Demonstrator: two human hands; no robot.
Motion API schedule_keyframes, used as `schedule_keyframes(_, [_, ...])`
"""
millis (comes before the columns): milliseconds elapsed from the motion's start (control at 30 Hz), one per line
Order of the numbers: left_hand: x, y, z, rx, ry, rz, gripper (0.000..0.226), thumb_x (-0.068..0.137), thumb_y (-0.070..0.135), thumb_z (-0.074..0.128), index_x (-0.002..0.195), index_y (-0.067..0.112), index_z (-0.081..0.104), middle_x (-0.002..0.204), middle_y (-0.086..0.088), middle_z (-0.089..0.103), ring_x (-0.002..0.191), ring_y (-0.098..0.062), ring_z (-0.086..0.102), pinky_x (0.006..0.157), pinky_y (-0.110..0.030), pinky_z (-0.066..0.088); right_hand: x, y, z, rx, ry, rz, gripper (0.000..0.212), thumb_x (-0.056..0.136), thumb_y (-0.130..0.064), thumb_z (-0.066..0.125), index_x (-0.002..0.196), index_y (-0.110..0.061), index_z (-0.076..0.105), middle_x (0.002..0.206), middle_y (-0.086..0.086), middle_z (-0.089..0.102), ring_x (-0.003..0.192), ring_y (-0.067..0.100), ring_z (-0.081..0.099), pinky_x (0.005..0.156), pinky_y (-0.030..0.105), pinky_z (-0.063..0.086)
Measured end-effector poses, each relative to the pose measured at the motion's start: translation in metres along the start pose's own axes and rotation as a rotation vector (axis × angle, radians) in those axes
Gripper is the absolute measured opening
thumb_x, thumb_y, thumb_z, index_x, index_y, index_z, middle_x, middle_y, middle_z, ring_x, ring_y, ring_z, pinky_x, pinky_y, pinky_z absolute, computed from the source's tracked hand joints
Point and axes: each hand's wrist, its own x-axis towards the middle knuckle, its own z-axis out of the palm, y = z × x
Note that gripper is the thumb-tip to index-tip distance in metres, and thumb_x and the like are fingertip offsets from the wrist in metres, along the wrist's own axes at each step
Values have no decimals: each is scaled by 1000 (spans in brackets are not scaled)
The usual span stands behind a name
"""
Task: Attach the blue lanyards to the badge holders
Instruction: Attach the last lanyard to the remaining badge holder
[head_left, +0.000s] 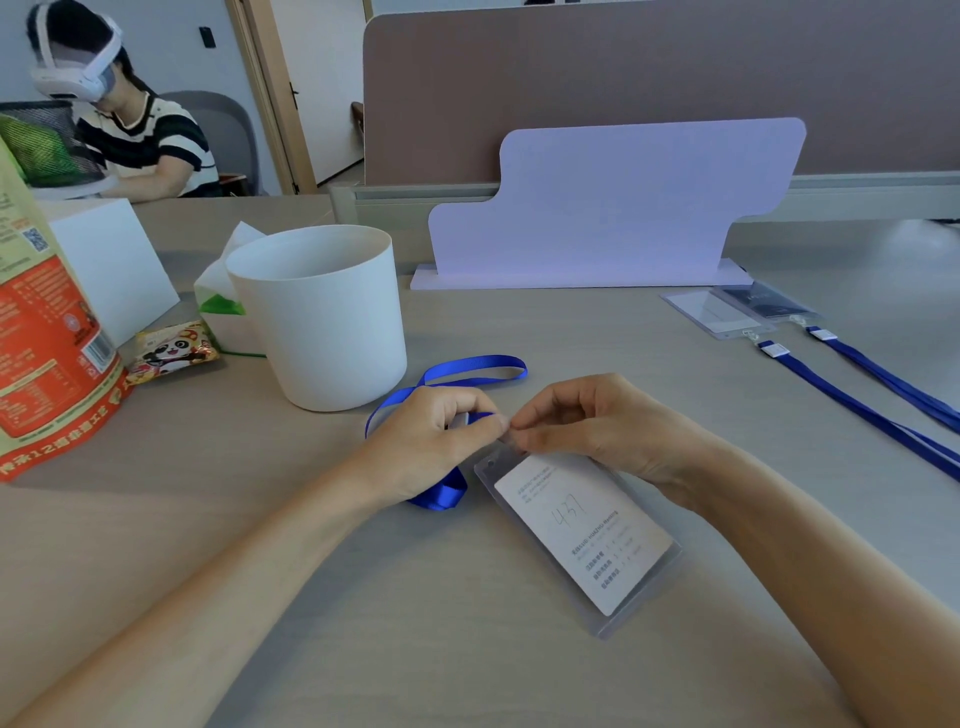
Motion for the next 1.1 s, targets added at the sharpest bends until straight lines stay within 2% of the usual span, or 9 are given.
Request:
schedule_keyframes(133, [1,-3,1,16,69,30,20,93,33,56,80,29,70,49,12,35,46,-7,31,46,-15,24,0,2,-14,-26,-145,63,40,80,-8,75,116,-23,64,96,3,77,91,18,72,90,34,53])
schedule_keyframes(267, [4,-5,-1,-15,153,20,20,94,30,54,83,24,70,43,13,36,38,-7,30,44,-15,23,-6,6,-38,-69,-286,128,62,73,-6,75,125,-31,53,105,6,76,101,27,70,94,42,51])
schedule_keyframes(367, [6,-10,-2,-33,212,17,21,93,33,54,80,29,70,48,11,36,38,-8,28,48,-23,23,-7,12,-50,-41,-107,94,51,72,-12,78,118,-28,62,100,8,75,94,24,72,86,37,54])
schedule_keyframes(467, [6,-12,-3,-31,262,30,18,92,32,56,81,27,69,49,11,44,41,-7,33,51,-25,26,1,21,-56,248,291,57,37,79,-11,77,113,-17,65,99,13,75,87,22,71,80,31,59])
schedule_keyframes(533, [6,-12,-2,-27,233,49,17,90,33,58,76,29,65,67,7,64,42,-5,40,53,-28,33,9,28,-55,479,487,60,41,78,-12,78,116,-11,62,102,17,74,86,22,70,82,34,59])
schedule_keyframes(633, [6,-12,1,38,170,70,9,85,36,61,77,32,65,76,10,69,67,-13,60,68,-30,45,18,33,-44,785,547,47,50,83,-6,73,129,-3,54,103,16,69,91,21,68,80,34,57])
schedule_keyframes(800, [7,-7,-3,-68,292,94,13,90,25,63,77,26,68,64,7,66,71,-14,63,74,-23,44,21,25,-30,1341,476,-72,60,87,12,44,144,-8,36,123,16,60,108,27,66,84,32,57])
schedule_keyframes(967, [6,7,20,-130,236,84,15,91,25,63,78,21,69,64,9,68,63,2,58,64,-10,39,24,20,5,1190,326,-124,41,89,13,45,129,6,49,123,25,64,106,35,68,84,36,59])
schedule_keyframes(1100, [6,9,28,-97,211,95,13,90,30,64,78,28,70,68,9,72,67,1,63,73,-19,46,23,18,12,937,220,-129,35,93,0,53,128,-1,48,113,23,70,103,31,70,92,38,55])
